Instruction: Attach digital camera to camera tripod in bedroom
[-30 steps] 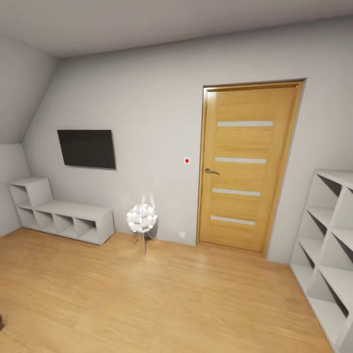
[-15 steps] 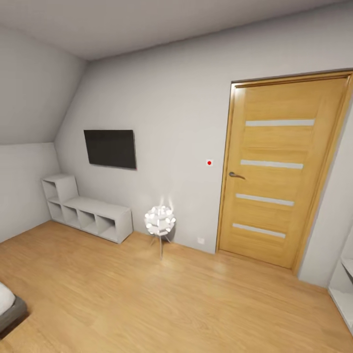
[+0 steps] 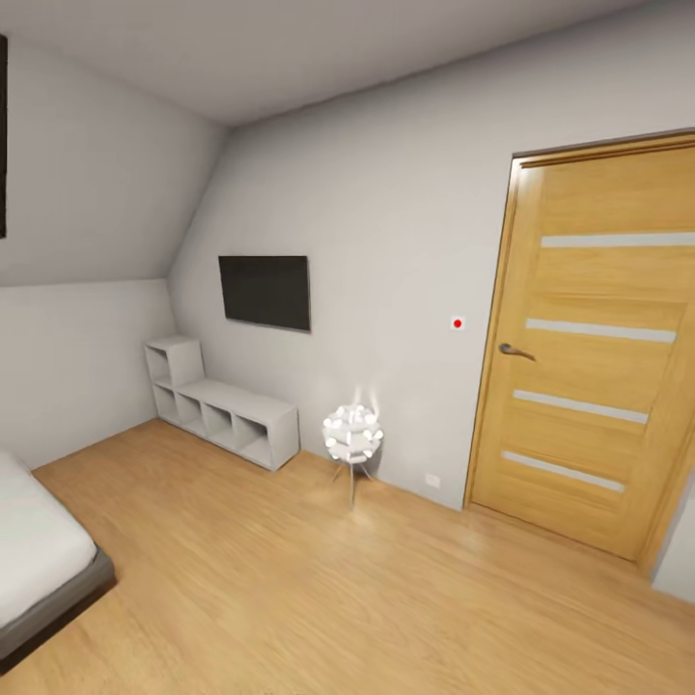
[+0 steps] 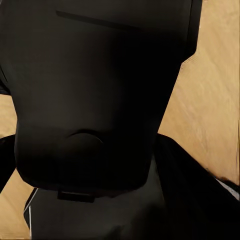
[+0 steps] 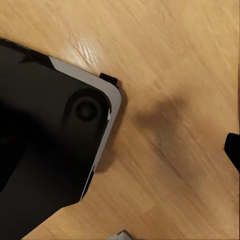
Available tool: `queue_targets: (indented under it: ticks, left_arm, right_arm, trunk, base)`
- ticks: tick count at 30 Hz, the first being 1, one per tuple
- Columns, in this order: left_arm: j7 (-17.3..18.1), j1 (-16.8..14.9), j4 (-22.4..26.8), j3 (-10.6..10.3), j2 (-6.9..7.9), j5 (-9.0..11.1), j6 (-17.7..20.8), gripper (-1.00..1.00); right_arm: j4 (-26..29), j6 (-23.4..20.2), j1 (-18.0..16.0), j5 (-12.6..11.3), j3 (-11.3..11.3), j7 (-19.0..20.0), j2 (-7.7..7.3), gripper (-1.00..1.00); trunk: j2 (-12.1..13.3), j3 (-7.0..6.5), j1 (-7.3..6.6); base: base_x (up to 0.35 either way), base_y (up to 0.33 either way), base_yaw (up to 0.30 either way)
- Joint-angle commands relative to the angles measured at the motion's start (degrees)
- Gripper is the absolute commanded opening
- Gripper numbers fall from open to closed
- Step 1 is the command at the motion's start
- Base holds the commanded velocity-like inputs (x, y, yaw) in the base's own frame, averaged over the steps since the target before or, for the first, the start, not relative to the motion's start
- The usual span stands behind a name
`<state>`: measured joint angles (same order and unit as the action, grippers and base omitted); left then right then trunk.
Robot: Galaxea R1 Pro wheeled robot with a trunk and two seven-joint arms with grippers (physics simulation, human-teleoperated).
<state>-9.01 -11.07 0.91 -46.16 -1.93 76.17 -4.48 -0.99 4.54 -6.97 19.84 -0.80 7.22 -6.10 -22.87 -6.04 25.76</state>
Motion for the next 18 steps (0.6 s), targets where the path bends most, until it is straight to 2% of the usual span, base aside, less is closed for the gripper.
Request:
queue_targets:
  ticks: [1, 5, 8, 18]
  left_arm:
    - [-0.1, 0.0, 0.1, -0.6, -0.01, 1.1, -0.1, -1.00]
    - [-0.1, 0.0, 0.1, -0.6, 0.00, 4.0, -0.2, -1.00]
    - [-0.1, 0.0, 0.1, -0.8, 0.00, 4.3, -0.1, -1.00]
    - [0.0, 0.0, 0.1, -0.9, 0.06, 4.4, -0.1, -1.00]
  right_arm:
    - [-0.1, 0.3, 0.0, 0.2, -0.1, 0.1, -0.07, 1.00]
    - [0.0, 0.5, 0.0, 0.3, -0.2, 0.1, -0.41, 1.00]
    - [0.0, 0.5, 0.0, 0.4, -0.2, 0.1, -0.51, 1.00]
    - [0.0, 0.5, 0.0, 0.4, -0.3, 0.1, -0.45, 1.00]
  trunk:
    - [0.0, 0.02, 0.02]
    - [0.0, 0.02, 0.02]
    - [0.0, 0.02, 0.02]
    - [0.0, 0.02, 0.02]
  base:
    - [0.000, 0.000, 0.300]
    - [0.041, 0.000, 0.300]
    - [0.201, 0.000, 0.300]
    - [0.313, 0.000, 0.300]
